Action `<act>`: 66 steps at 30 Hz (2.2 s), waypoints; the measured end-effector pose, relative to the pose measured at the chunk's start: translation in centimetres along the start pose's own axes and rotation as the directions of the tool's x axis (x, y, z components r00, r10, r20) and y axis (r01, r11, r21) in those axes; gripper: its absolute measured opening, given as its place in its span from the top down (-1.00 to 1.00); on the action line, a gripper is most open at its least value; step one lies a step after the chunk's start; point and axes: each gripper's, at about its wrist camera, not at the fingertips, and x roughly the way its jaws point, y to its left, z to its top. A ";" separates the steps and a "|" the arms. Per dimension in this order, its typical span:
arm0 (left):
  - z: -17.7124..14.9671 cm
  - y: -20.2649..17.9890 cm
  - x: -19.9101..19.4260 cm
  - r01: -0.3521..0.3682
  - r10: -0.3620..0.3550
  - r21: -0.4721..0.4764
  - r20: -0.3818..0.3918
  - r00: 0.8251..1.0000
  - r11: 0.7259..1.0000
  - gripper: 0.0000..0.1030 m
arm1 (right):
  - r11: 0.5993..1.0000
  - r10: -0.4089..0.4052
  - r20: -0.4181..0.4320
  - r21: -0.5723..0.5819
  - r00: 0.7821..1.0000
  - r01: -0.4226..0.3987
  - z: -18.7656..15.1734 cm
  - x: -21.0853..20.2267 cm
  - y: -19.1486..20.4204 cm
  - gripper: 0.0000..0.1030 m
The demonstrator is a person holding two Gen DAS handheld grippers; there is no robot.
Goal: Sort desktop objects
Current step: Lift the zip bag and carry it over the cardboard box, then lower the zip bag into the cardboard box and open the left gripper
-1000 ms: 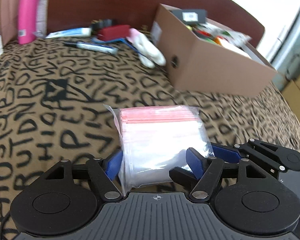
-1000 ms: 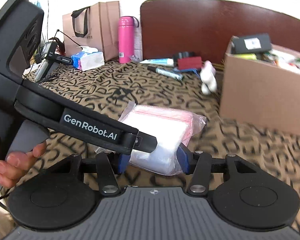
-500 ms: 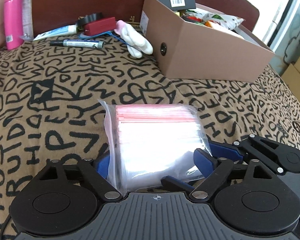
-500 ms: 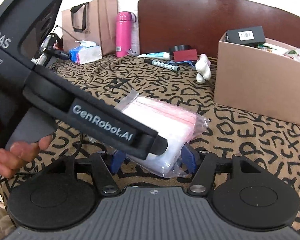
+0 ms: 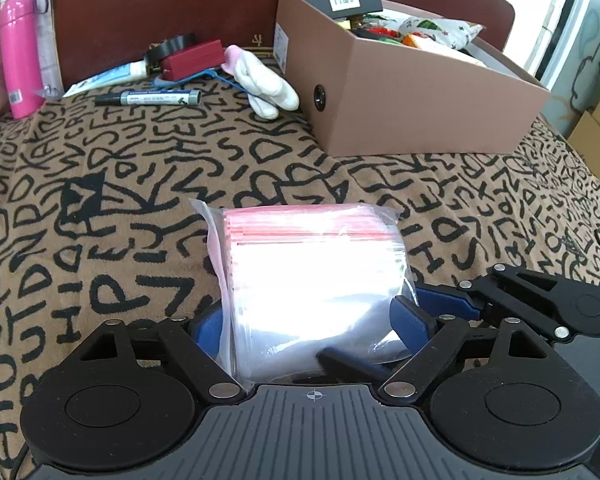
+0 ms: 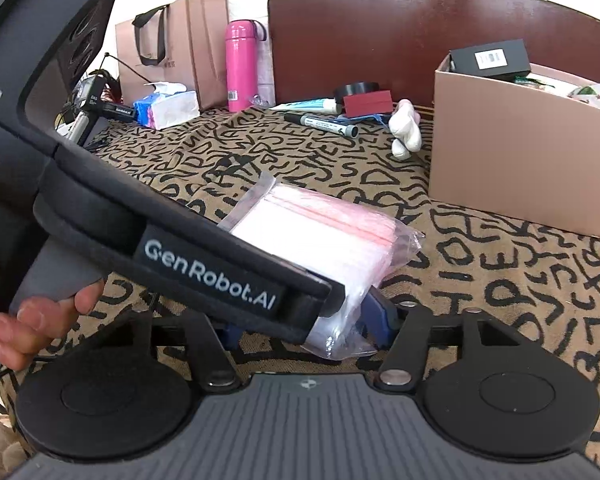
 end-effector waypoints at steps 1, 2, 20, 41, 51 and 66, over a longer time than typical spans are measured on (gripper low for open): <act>0.1 -0.2 -0.1 0.004 -0.004 -0.005 -0.002 1.000 1.000 -0.62 | 1.000 -0.006 0.004 0.005 1.000 0.006 0.1 -0.3 -0.2 -0.04; 0.1 -0.3 -0.3 0.011 -0.011 -0.008 -0.001 1.000 1.000 -0.62 | 1.000 -0.013 0.009 0.009 1.000 0.013 0.2 -0.7 -0.4 -0.01; 10.4 -8.5 -3.3 0.101 -0.138 0.159 0.241 0.961 0.982 -0.63 | 0.976 -0.205 0.296 -0.004 0.933 0.216 5.9 -7.8 -7.1 -0.01; 29.9 -10.7 8.8 0.152 -0.183 0.119 0.320 0.929 0.981 -0.72 | 0.931 -0.316 0.314 -0.078 0.895 0.356 19.2 0.6 -23.3 -0.02; 28.9 -9.6 10.7 0.049 -0.091 0.127 0.351 0.932 0.991 -1.00 | 0.898 -0.364 0.217 -0.178 0.906 0.403 17.7 5.3 -23.9 -0.37; 26.6 -10.1 8.7 0.044 -0.085 0.135 0.319 0.944 0.990 -1.00 | 0.912 -0.371 0.238 -0.091 0.898 0.401 17.2 1.7 -21.9 -0.92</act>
